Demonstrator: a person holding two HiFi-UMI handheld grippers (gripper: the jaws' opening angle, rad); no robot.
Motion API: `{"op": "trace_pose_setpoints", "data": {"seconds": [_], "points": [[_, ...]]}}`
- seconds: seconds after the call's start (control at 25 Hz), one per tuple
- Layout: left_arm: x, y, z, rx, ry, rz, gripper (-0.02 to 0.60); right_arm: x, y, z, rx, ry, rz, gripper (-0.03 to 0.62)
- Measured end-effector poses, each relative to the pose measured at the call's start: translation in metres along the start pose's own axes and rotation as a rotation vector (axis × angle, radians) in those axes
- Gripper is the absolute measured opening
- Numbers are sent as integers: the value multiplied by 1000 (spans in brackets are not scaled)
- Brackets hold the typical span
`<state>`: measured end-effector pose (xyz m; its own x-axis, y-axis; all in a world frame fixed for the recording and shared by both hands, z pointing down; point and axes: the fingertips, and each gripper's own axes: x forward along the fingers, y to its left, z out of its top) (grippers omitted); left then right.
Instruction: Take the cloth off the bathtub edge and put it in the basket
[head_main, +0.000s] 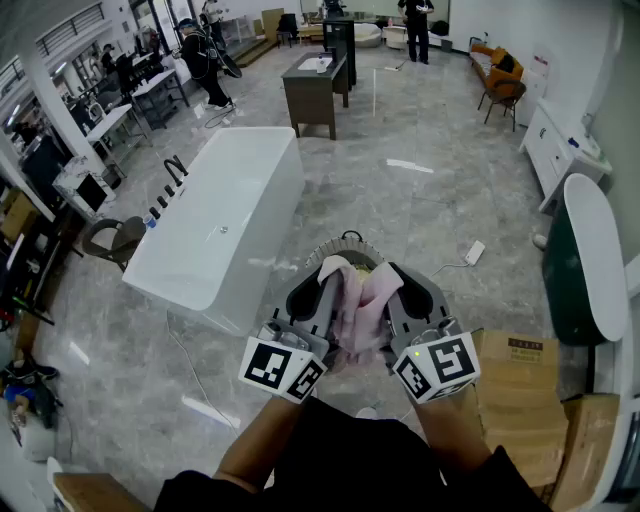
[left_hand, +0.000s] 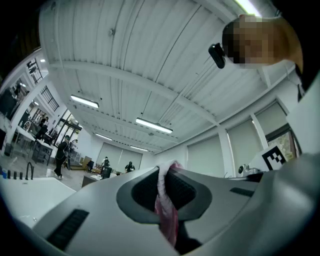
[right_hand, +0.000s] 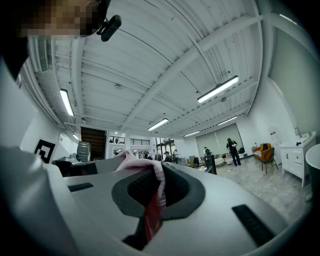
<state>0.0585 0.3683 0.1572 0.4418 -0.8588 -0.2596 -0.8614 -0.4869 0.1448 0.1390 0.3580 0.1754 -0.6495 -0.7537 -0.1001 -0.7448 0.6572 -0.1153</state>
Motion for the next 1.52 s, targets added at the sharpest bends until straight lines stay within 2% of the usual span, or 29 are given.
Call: {"op": "trace_pose_setpoints", "data": {"seconds": [0.2, 0.44, 0.64, 1.04, 1.32, 1.52], "points": [[5, -1, -5, 129, 16, 23, 31, 5, -4, -3, -130, -2, -38, 32], [21, -1, -9, 303, 70, 93, 32, 7, -21, -4, -172, -32, -90, 34], [26, -6, -26, 278, 114, 95, 31, 4, -31, -13, -153, -14, -95, 34], [64, 23, -26, 234, 94, 58, 32, 49, -58, -9, -98, -22, -92, 34], [94, 61, -17, 196, 63, 25, 32, 101, -56, -6, -88, -31, -35, 34], [128, 101, -13, 209, 59, 23, 32, 147, -69, -2, -114, -16, -51, 34]]}}
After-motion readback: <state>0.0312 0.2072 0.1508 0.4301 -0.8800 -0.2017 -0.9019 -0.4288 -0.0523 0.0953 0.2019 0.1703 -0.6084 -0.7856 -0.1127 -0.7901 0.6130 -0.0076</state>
